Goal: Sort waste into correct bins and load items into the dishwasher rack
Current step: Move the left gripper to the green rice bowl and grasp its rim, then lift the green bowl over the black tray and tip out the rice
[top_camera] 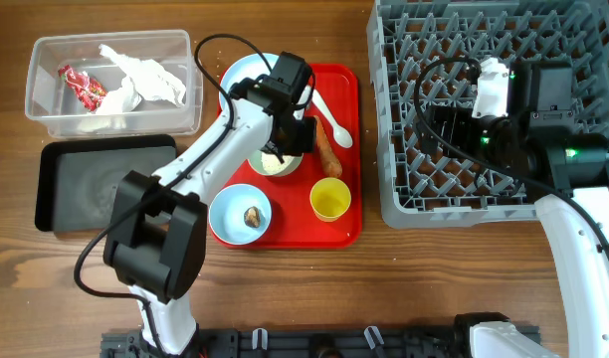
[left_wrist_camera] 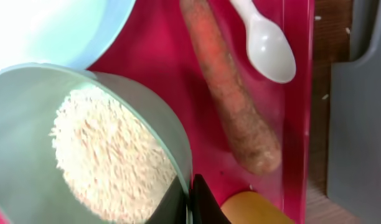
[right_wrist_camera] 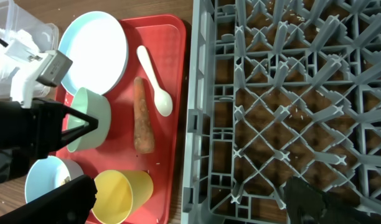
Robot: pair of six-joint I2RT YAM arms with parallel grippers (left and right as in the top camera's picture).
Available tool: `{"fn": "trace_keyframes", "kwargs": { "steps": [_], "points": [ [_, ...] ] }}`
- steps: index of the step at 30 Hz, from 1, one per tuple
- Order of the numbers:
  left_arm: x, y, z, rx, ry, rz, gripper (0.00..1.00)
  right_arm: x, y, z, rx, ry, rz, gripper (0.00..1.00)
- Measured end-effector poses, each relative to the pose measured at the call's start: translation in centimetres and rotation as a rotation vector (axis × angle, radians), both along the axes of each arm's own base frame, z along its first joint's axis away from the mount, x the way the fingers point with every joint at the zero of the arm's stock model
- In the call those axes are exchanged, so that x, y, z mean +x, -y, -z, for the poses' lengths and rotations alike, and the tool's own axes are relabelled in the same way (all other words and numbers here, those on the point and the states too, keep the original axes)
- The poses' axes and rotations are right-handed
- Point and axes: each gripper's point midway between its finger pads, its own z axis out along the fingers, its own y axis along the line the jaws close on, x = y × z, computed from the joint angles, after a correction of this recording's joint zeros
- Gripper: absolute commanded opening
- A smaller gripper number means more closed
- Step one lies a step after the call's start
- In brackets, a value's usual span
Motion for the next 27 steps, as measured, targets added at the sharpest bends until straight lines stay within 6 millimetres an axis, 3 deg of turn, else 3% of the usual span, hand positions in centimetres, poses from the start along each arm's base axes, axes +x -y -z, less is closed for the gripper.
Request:
{"fn": "trace_keyframes", "kwargs": {
  "steps": [3,10,12,14,16,18,23,27],
  "points": [
    [-0.6,-0.3,-0.6,0.008,-0.018,0.0,0.04,0.0,0.0,0.0,0.0,0.0,0.0,0.99],
    [-0.5,-2.7,-6.9,-0.027,0.033,-0.054,0.04,0.0,0.0,0.0,0.0,0.0,0.0,0.99],
    [-0.8,-5.2,-9.6,-0.037,0.059,-0.11,0.04,0.0,0.0,0.0,0.0,0.0,0.0,0.99],
    [-1.7,-7.5,-11.0,-0.031,0.049,-0.157,0.04,0.0,0.0,0.0,0.0,0.0,0.0,0.99],
    [-3.2,-11.1,-12.4,-0.014,0.011,-0.239,0.04,0.0,0.0,0.0,0.0,0.0,0.0,0.99],
    [-4.5,-14.3,-12.6,0.004,-0.046,-0.307,0.04,0.0,0.0,0.0,0.0,0.002,0.0,0.99],
    [-4.3,-19.6,-12.5,-0.036,-0.064,-0.386,0.04,0.1,0.0,-0.1,0.0,0.004,0.0,0.99],
    [-4.1,-23.5,-11.2,-0.122,-0.054,-0.441,0.04,0.1,0.0,-0.1,0.0,0.008,0.0,0.99]
  ]
}}
